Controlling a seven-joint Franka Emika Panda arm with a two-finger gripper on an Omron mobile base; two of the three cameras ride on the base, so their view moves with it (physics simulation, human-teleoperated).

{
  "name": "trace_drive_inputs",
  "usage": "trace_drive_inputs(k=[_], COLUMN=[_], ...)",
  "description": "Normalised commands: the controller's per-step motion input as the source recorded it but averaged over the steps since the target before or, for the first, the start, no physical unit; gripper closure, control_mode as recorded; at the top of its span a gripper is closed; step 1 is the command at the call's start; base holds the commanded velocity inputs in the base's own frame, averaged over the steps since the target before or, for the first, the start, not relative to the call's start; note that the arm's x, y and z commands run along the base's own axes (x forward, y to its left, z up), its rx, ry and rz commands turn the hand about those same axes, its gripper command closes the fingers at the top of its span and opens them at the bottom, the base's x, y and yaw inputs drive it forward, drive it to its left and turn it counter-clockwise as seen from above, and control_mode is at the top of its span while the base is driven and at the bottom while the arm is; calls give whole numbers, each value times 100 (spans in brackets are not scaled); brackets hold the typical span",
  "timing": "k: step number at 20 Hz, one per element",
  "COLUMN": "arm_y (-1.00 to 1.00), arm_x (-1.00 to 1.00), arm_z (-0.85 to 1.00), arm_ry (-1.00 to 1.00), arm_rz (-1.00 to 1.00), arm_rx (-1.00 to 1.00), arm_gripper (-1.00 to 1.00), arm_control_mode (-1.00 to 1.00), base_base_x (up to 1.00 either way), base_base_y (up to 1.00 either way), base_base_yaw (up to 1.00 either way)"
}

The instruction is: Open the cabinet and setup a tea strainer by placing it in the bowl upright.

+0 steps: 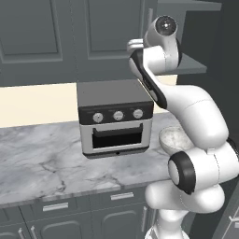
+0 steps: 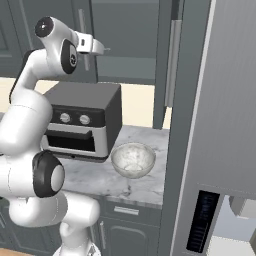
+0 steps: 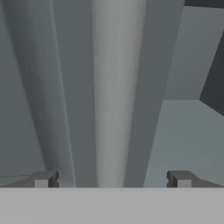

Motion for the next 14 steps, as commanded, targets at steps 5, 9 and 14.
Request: trace_drive_inputs(k=[5,9,14], arm_y=[2,1,2], arm_x=[23,15,15], arm_z=[-3,0,0], arm_ry=[0,0,0], arm_rz=[0,0,0], arm_rx=[0,0,0], arm_gripper=[-100,100,100], arm_control_mode=[-100,-100,-100], base_base_x=[0,0,0], base_base_y=[0,0,0], base_base_yaw=[0,0,0])
